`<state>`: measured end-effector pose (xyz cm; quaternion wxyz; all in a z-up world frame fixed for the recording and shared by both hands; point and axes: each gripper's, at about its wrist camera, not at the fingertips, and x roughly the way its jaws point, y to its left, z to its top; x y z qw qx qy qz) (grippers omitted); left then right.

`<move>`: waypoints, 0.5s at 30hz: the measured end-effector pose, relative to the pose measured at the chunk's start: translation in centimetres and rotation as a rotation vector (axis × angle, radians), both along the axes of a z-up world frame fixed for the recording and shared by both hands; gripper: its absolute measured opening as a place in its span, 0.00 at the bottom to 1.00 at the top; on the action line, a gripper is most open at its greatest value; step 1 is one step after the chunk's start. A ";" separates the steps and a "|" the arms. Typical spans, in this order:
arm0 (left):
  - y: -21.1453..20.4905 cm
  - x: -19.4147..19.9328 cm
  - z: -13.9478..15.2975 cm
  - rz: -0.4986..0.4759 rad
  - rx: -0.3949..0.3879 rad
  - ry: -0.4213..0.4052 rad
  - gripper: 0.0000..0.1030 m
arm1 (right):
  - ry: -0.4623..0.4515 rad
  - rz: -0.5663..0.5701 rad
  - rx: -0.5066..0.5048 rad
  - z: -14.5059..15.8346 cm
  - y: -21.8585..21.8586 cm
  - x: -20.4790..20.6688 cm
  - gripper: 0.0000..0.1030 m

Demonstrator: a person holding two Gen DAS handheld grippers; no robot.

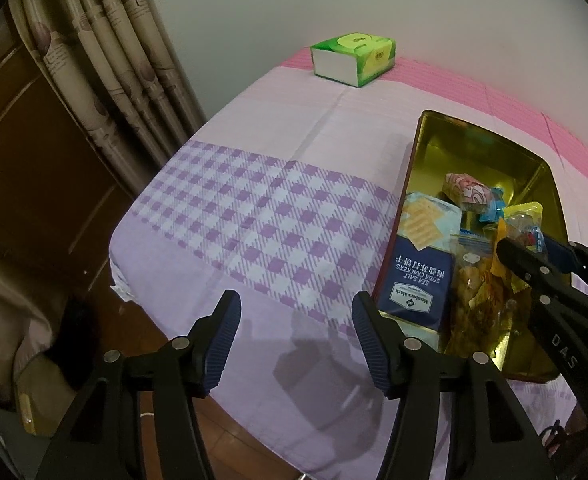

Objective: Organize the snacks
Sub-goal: 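Lower the cake into the tin and open the right tool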

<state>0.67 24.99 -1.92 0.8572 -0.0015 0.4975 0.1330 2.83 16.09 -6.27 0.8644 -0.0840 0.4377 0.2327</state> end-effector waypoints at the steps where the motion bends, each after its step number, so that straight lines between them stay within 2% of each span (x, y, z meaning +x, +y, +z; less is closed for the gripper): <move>1: 0.0 0.0 0.0 -0.001 -0.001 0.000 0.57 | 0.001 -0.002 -0.001 0.0 0.1 0.0 0.25; 6: -0.1 0.1 -0.2 -0.009 -0.006 0.005 0.57 | 0.005 -0.014 0.012 0.3 0.0 -0.1 0.28; 11: -0.1 0.1 -0.3 -0.015 -0.011 0.007 0.57 | 0.002 -0.026 0.030 1.0 0.0 -0.5 0.42; 13: 0.0 0.1 -0.3 -0.016 -0.012 0.007 0.57 | -0.004 -0.035 0.032 1.3 0.0 -0.6 0.52; 15: 0.0 0.1 -0.3 -0.018 -0.013 0.007 0.57 | -0.008 -0.049 0.041 1.6 -0.3 -0.8 0.53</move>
